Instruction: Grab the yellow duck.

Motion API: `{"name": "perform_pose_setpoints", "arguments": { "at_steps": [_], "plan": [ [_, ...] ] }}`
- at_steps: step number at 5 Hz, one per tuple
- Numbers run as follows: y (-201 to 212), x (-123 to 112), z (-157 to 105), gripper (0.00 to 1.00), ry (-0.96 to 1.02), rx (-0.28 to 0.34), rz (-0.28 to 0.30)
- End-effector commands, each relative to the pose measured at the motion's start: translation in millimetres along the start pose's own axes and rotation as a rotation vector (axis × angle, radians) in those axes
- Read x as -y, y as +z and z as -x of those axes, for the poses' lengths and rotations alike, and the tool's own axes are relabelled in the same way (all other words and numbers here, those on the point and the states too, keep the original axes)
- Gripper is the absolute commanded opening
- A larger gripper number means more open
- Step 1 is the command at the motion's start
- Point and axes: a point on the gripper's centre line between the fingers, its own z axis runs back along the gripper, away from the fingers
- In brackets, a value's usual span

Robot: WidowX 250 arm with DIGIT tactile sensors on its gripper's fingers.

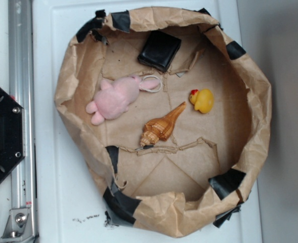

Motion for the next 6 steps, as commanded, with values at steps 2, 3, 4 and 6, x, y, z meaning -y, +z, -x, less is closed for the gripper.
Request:
{"name": "perform_pose_setpoints", "arguments": {
  "at_steps": [2,3,4,6],
  "plan": [
    [-17,-25,-41,1.0,-0.053,0.177,0.025],
    [-40,-28,-78,1.0,-0.104,0.224,0.009],
    [-77,-20,-113,1.0,-0.109,0.225,-0.028],
    [-139,-23,-151,1.0,-0.083,0.139,-0.079]
  ]
}}
